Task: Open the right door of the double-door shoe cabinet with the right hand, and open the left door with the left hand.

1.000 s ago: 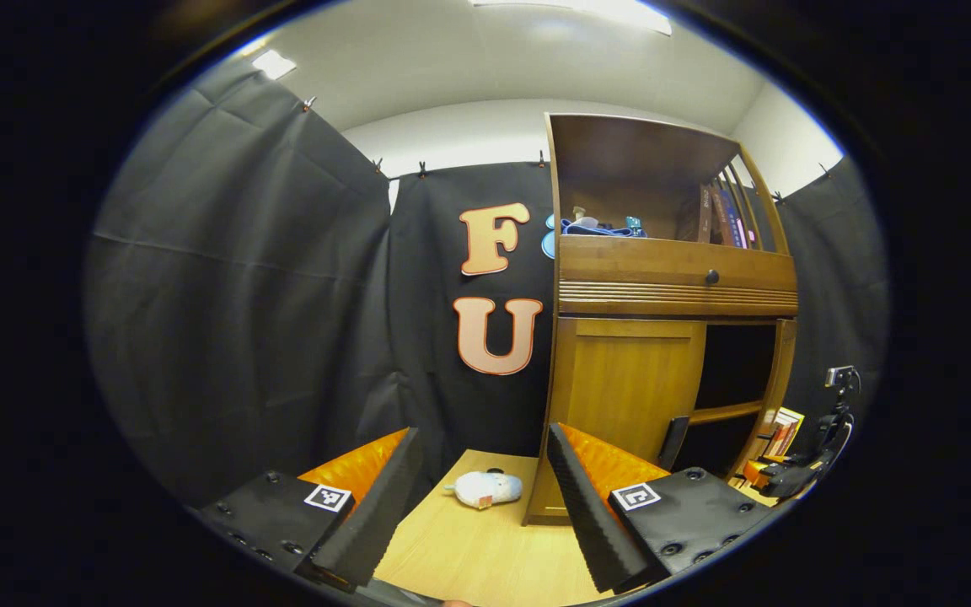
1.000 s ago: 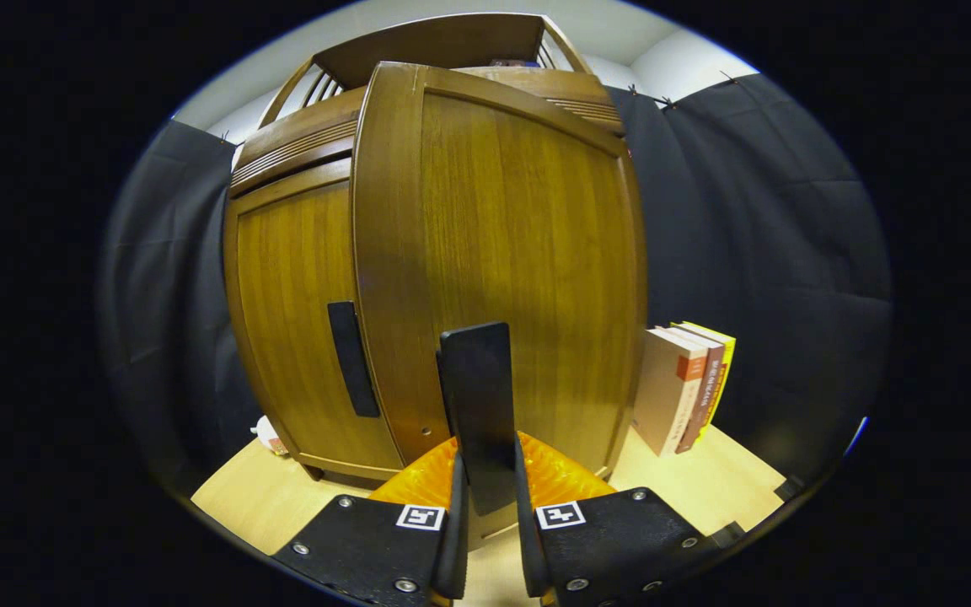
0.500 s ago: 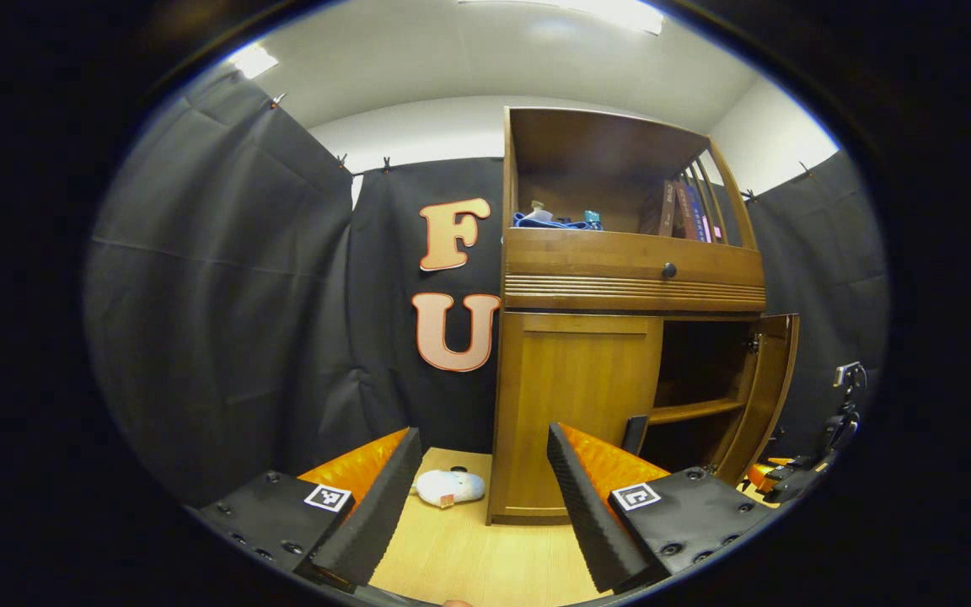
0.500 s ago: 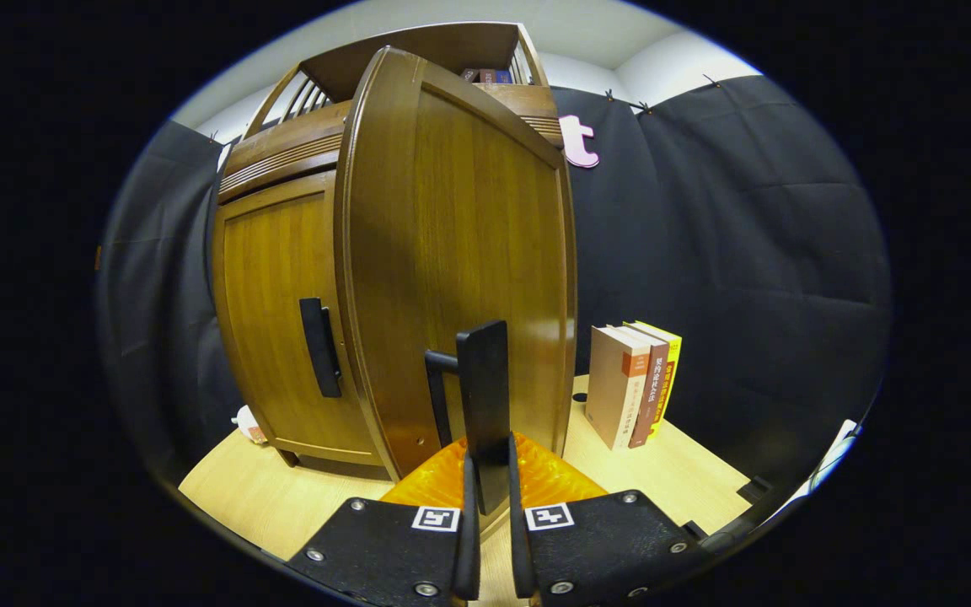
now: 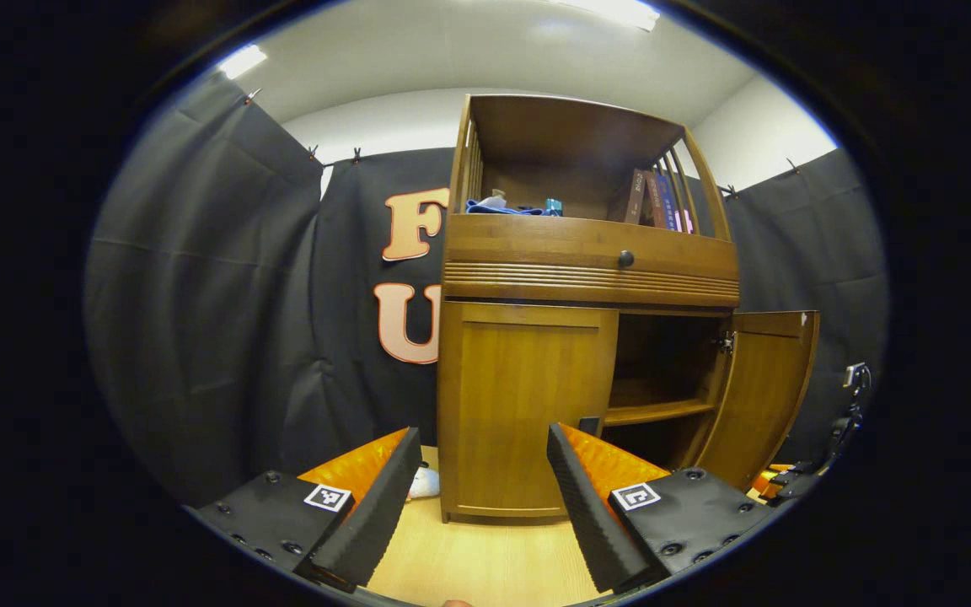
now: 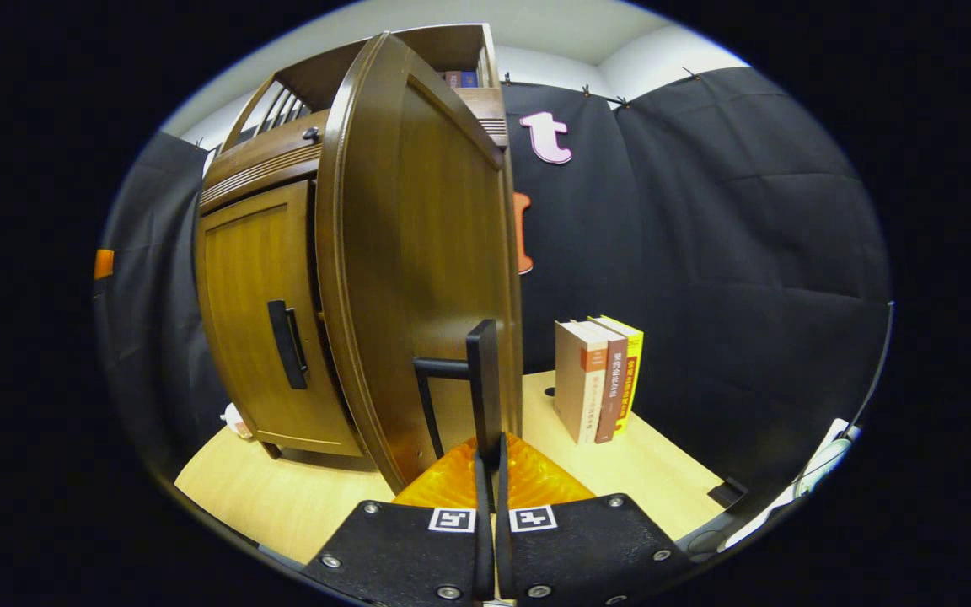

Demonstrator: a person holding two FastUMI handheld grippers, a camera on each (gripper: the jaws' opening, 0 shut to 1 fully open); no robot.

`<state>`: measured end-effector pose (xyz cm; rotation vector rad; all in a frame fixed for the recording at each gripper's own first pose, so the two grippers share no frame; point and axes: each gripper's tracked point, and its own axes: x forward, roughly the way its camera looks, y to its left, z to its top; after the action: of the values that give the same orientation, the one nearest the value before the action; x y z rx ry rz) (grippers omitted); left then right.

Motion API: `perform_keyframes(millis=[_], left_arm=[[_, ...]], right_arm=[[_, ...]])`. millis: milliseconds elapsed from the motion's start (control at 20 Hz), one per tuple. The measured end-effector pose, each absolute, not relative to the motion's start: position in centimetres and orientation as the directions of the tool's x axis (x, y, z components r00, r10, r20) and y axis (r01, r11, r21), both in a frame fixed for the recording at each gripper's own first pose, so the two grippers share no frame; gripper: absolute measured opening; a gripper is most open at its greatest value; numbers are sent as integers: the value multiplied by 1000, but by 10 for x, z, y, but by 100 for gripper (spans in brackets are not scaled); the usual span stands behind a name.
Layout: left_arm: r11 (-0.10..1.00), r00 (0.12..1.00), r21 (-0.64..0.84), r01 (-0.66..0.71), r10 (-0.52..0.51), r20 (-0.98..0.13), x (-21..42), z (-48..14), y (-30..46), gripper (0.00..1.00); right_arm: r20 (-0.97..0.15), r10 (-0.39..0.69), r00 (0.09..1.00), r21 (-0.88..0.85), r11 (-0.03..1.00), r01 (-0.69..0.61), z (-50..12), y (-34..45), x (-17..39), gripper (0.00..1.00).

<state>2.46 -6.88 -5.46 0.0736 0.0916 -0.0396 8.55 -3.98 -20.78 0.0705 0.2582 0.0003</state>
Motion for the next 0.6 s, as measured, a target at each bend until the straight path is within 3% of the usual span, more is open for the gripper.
perform_keyframes(millis=[600], left_arm=[[994, 999, 105, -2, 7, -46, 27, -51, -143, 93]], right_arm=[[-260, 120, 958, 92, 991, -99, -208, -110, 93, 0]])
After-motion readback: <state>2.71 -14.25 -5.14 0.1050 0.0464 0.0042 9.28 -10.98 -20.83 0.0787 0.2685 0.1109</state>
